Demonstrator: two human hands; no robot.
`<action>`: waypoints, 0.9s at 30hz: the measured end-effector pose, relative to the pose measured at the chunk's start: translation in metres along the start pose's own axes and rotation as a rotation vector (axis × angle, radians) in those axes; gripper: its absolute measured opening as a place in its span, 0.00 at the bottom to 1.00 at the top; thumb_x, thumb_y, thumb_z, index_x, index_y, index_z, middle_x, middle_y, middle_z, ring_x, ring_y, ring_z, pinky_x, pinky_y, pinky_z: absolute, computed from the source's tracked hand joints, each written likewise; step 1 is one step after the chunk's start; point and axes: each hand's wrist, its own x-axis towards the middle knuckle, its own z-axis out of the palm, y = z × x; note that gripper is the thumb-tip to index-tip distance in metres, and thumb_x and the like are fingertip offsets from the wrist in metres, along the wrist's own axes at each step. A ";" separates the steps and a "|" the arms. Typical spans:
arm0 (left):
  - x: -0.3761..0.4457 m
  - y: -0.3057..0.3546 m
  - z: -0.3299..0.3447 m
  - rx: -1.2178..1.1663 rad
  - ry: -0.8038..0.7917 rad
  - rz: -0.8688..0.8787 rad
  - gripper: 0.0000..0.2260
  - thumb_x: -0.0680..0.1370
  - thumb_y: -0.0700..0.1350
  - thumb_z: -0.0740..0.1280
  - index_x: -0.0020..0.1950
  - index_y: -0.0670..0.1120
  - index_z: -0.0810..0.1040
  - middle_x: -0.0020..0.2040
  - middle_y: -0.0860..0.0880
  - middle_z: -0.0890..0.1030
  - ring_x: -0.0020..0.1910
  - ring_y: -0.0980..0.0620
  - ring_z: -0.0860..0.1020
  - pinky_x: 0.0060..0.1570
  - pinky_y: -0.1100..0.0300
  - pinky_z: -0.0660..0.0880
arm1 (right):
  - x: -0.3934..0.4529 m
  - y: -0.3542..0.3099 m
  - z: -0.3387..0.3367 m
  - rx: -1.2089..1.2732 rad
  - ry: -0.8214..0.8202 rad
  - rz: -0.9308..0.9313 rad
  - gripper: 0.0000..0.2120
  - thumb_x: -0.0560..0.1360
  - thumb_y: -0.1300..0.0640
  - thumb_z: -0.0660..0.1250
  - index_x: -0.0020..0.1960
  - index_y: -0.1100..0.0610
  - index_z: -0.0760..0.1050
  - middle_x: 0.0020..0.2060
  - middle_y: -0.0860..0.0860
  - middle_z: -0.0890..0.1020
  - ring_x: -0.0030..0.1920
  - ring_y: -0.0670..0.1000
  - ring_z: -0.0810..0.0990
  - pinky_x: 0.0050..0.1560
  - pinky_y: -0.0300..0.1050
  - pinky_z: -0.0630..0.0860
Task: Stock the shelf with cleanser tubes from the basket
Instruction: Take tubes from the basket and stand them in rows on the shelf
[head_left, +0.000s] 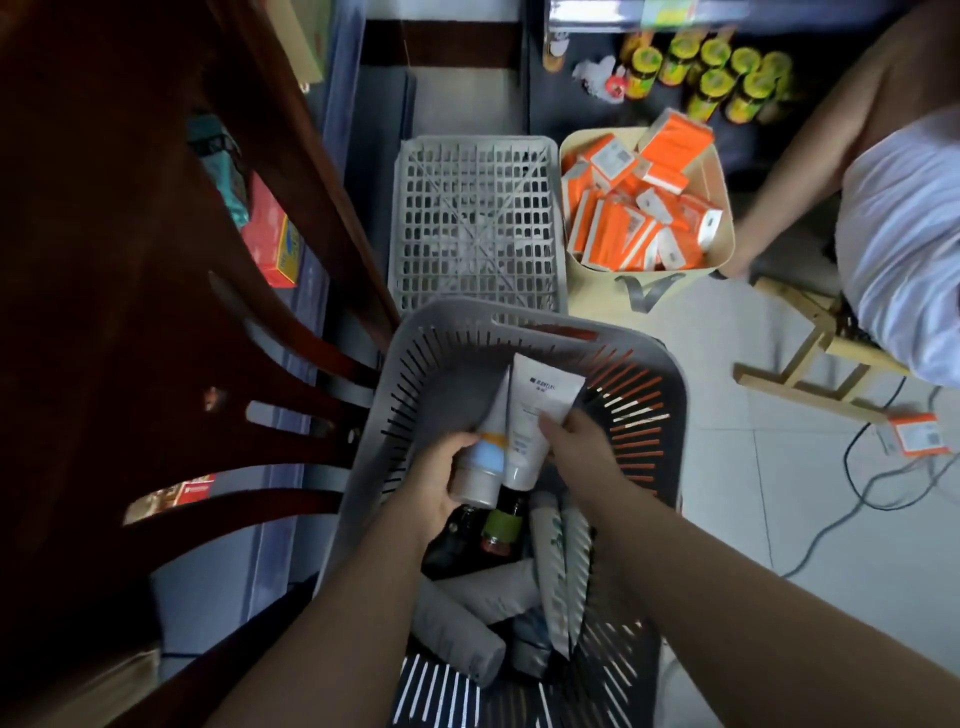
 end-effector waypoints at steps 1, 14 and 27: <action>-0.013 0.002 0.002 0.001 -0.013 -0.008 0.06 0.78 0.45 0.62 0.46 0.44 0.77 0.41 0.46 0.79 0.40 0.50 0.77 0.40 0.56 0.73 | -0.011 -0.007 -0.005 -0.020 -0.026 -0.014 0.11 0.77 0.59 0.63 0.58 0.60 0.75 0.56 0.58 0.80 0.55 0.59 0.79 0.60 0.58 0.74; -0.236 0.028 0.050 0.083 0.104 0.360 0.04 0.76 0.42 0.67 0.47 0.42 0.78 0.38 0.45 0.80 0.35 0.49 0.78 0.36 0.59 0.74 | -0.205 -0.117 -0.082 0.087 -0.275 -0.226 0.06 0.75 0.57 0.60 0.42 0.55 0.75 0.45 0.60 0.81 0.43 0.58 0.78 0.45 0.50 0.74; -0.512 0.021 0.061 -0.073 0.316 0.961 0.09 0.76 0.44 0.66 0.39 0.41 0.79 0.30 0.45 0.80 0.24 0.52 0.77 0.27 0.64 0.74 | -0.425 -0.217 -0.117 0.129 -0.668 -0.785 0.08 0.76 0.57 0.64 0.39 0.54 0.78 0.32 0.48 0.83 0.32 0.49 0.81 0.38 0.43 0.76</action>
